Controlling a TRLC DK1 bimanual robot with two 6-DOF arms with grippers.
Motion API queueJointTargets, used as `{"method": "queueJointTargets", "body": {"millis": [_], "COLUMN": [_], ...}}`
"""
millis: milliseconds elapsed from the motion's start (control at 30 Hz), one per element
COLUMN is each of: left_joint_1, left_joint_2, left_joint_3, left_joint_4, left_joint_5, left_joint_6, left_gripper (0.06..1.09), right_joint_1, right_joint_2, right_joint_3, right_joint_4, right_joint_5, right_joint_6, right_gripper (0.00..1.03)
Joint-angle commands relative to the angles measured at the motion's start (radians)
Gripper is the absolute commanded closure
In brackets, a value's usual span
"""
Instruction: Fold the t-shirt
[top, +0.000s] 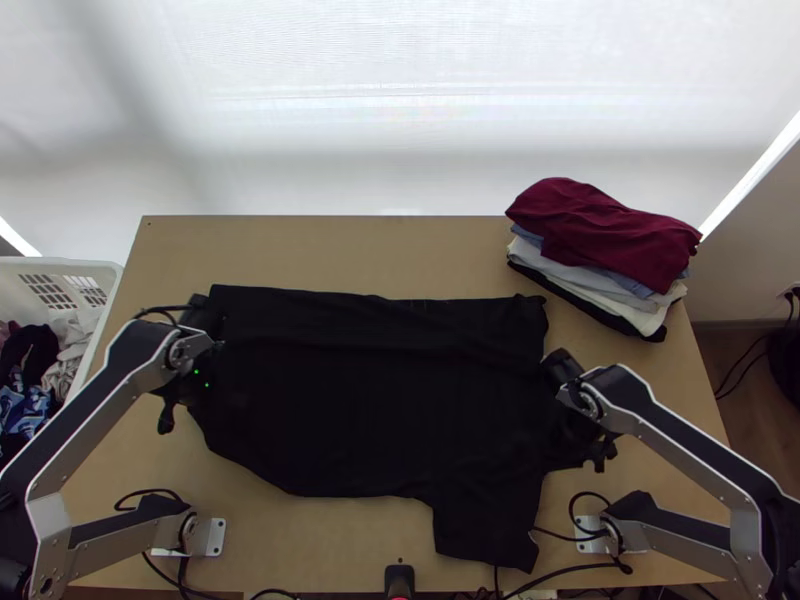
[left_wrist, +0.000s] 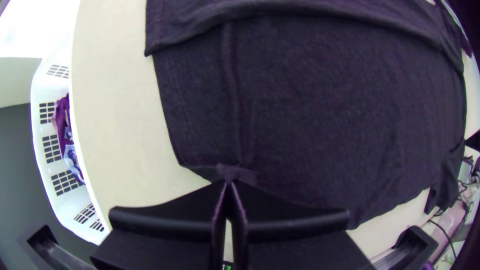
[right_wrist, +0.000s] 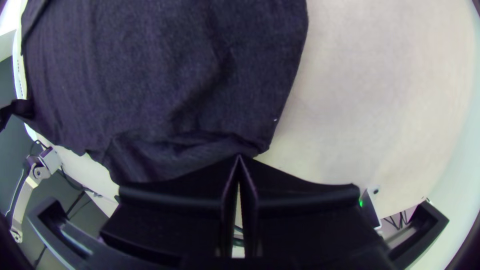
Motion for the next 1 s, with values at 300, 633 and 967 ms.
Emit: {"method": "queueJointTargets", "body": {"millis": [300, 633, 967], "left_joint_1": [0.156, 0.274, 0.322], "left_joint_2": [-0.054, -0.071, -0.041], "left_joint_3": [0.114, 0.114, 0.170], "left_joint_4": [-0.094, -0.100, -0.097], "left_joint_5": [0.008, 0.007, 0.008], "left_joint_6": [-0.007, 0.068, 0.079], "left_gripper": [1.05, 1.05, 1.05], "right_joint_1": [-0.155, -0.185, -0.202], "right_joint_2": [-0.038, -0.053, -0.056], "right_joint_3": [0.111, 0.111, 0.243], "right_joint_4": [-0.066, -0.066, -0.075], "right_joint_5": [0.041, 0.092, 0.087], "right_joint_6": [-0.113, -0.135, -0.130], "right_gripper": [1.00, 1.00, 1.00]}}
